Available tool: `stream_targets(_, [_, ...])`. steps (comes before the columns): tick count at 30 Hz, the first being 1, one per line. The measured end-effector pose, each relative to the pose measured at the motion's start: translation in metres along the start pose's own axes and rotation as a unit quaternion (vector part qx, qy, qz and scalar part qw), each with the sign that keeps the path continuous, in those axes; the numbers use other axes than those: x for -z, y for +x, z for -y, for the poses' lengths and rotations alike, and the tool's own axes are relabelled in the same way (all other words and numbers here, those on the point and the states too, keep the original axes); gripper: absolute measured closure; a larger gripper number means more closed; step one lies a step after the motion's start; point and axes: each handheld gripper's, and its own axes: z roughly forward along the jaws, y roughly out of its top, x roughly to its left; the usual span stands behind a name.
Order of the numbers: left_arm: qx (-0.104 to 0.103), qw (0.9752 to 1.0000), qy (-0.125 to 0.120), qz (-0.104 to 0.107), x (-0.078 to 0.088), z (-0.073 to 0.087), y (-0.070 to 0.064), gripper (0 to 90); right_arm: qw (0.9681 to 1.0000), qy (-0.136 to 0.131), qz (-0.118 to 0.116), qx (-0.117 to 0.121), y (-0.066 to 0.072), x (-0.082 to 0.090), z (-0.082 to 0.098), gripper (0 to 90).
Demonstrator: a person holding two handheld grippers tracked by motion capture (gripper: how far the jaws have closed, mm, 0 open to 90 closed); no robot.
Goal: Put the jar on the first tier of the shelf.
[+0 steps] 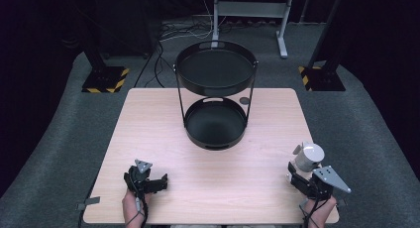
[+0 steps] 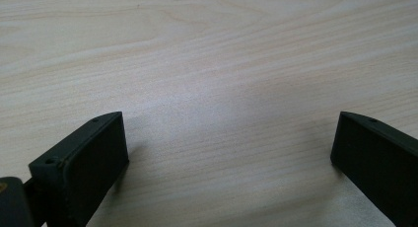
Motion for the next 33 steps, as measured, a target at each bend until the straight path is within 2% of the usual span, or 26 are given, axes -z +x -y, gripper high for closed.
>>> stream_targets(19, [-0.001,1.0000,0.000,0.001,0.000,0.000,0.000,0.4,0.9999,-0.003,-0.009,0.010,0.005,-0.003,-0.010,29.6])
stream_targets(33, [-0.001,1.0000,-0.001,-0.002,0.000,0.000,-0.001,0.3,0.9994,-0.003,-0.027,0.020,0.012,-0.015,-0.020,29.6])
